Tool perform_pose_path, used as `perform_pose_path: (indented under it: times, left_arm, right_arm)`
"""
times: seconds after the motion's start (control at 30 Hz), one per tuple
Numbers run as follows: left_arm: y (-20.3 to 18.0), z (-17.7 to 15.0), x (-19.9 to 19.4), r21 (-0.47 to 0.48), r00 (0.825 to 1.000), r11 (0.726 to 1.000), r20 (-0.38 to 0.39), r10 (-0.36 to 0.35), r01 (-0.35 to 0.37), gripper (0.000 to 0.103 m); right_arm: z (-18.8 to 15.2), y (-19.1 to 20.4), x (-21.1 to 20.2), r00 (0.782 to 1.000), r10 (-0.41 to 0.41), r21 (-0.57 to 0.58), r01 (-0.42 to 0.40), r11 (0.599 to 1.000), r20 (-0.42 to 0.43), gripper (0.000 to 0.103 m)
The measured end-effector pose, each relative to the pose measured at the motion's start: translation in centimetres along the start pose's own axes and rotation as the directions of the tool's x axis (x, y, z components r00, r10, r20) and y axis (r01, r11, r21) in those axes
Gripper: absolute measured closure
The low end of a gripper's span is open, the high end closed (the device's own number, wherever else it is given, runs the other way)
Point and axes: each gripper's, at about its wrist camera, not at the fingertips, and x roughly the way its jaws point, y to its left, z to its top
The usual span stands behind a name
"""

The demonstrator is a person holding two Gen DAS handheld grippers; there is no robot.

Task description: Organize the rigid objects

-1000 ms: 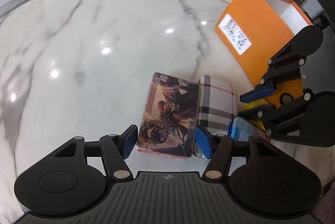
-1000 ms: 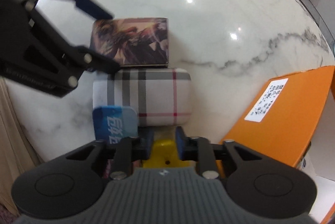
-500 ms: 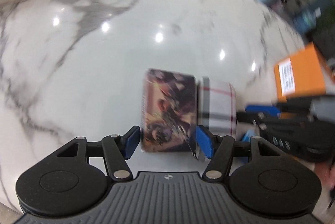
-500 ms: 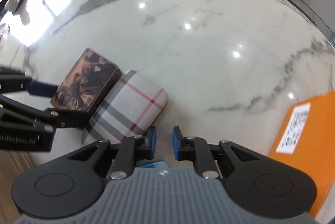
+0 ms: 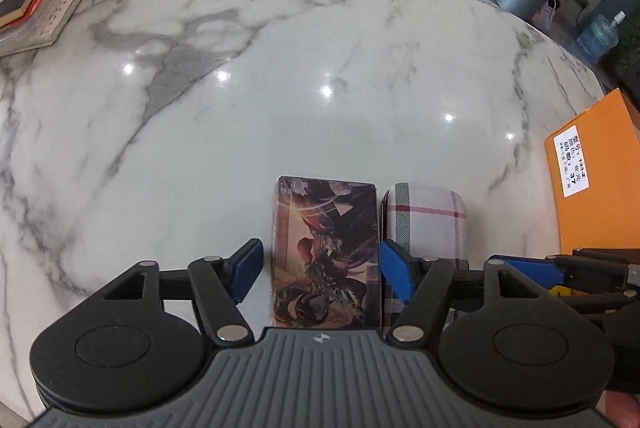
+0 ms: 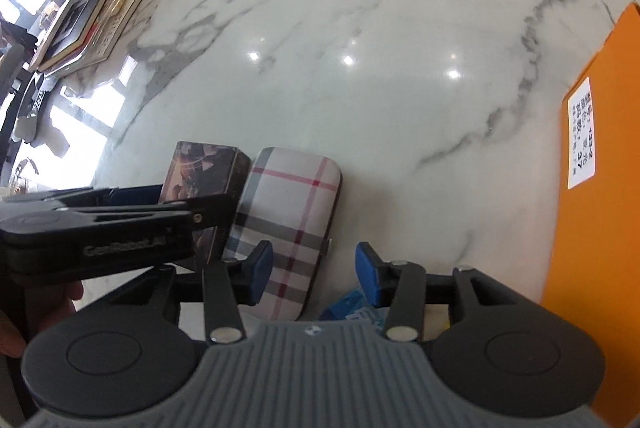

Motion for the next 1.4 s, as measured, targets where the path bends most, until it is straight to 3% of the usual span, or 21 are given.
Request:
perform_pose_path:
  times: [0.3, 0.43, 0.67, 0.83, 0.93, 1.13, 1.27, 1.4]
  left_arm:
    - [3.3, -0.8, -1.3, -0.053, 0.996, 0.995, -0.025, 0.087, -0.088, 0.029]
    - [2.3, -0.7, -0.9, -0.011, 0.99, 0.99, -0.022, 0.142, -0.142, 0.025]
    - [1.6, -0.4, -0.3, 0.038, 0.976, 0.975, -0.019, 0.219, -0.218, 0.021]
    - [2.0, -0.5, -0.4, 0.029, 0.975, 0.975, -0.029, 0.222, -0.221, 0.014]
    - [2.6, -0.5, -0.9, 0.028, 0.975, 0.975, -0.036, 0.221, -0.22, 0.036]
    - [4.3, -1.0, -1.6, -0.025, 0.973, 0.974, -0.056, 0.225, -0.227, 0.037]
    - [4.9, -1.8, -2.4, -0.092, 0.983, 0.979, -0.046, 0.179, -0.183, 0.038]
    - [4.3, -2.7, -4.1, -0.116, 0.987, 0.98, 0.005, 0.164, -0.162, 0.038]
  right_arm:
    - [0.1, 1.0, 1.2, 1.0, 0.01, 0.068, -0.009, 0.998, -0.008, 0.045]
    - [-0.2, 1.8, 1.5, 1.0, 0.001, 0.058, -0.001, 0.998, 0.001, 0.039]
    - [-0.4, 2.4, 1.8, 0.999, -0.024, 0.035, 0.023, 0.999, 0.031, 0.039]
    - [-0.5, 2.1, 1.7, 0.999, -0.018, 0.032, 0.017, 0.999, 0.029, 0.036]
    - [-0.7, 2.1, 1.8, 1.0, 0.014, 0.029, -0.014, 0.999, 0.02, 0.022]
    - [-1.0, 4.1, 2.5, 0.995, -0.08, -0.032, 0.082, 0.996, 0.059, 0.022]
    - [-1.3, 5.5, 3.1, 0.978, -0.181, -0.102, 0.191, 0.976, 0.1, 0.032]
    - [-1.5, 4.9, 2.8, 0.982, -0.158, -0.101, 0.169, 0.98, 0.104, 0.033]
